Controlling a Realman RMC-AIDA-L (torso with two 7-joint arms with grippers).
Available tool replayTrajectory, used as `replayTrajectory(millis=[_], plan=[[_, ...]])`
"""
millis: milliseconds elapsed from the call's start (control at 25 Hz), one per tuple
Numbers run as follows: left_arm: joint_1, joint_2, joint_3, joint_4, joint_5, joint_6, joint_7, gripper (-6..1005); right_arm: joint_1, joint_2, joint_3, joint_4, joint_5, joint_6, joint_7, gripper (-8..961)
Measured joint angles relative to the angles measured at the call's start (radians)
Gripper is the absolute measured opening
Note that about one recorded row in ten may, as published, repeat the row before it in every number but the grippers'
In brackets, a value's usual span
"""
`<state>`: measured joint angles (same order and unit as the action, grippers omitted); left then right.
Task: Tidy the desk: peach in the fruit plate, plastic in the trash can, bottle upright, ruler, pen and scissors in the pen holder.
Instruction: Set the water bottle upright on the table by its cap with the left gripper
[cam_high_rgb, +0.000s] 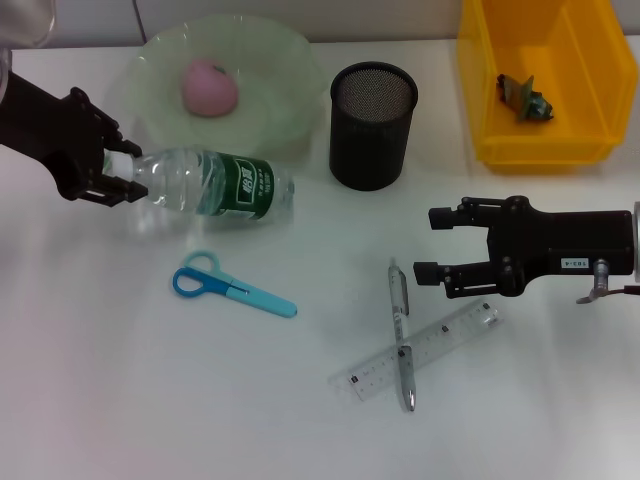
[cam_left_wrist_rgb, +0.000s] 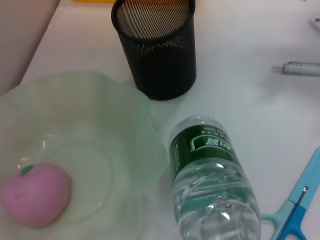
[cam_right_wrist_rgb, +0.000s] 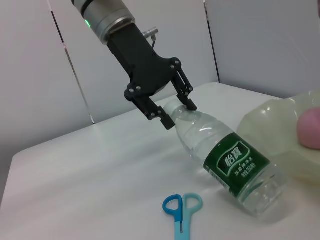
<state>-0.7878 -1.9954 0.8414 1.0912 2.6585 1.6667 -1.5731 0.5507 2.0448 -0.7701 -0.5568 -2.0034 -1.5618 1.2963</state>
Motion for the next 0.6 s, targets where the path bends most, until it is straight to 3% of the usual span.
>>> replayTrajectory(millis=[160, 600], plan=[[-0.002, 0.002, -0.006, 0.0, -0.023, 0.014, 0.005, 453, 0.0, 0.0, 0.0, 0.0, 0.0, 0.001, 0.003, 834], [-0.008, 0.036, -0.039, 0.001, -0.134, 0.087, 0.017, 450, 0.0, 0.0, 0.0, 0.0, 0.0, 0.004, 0.009, 834]])
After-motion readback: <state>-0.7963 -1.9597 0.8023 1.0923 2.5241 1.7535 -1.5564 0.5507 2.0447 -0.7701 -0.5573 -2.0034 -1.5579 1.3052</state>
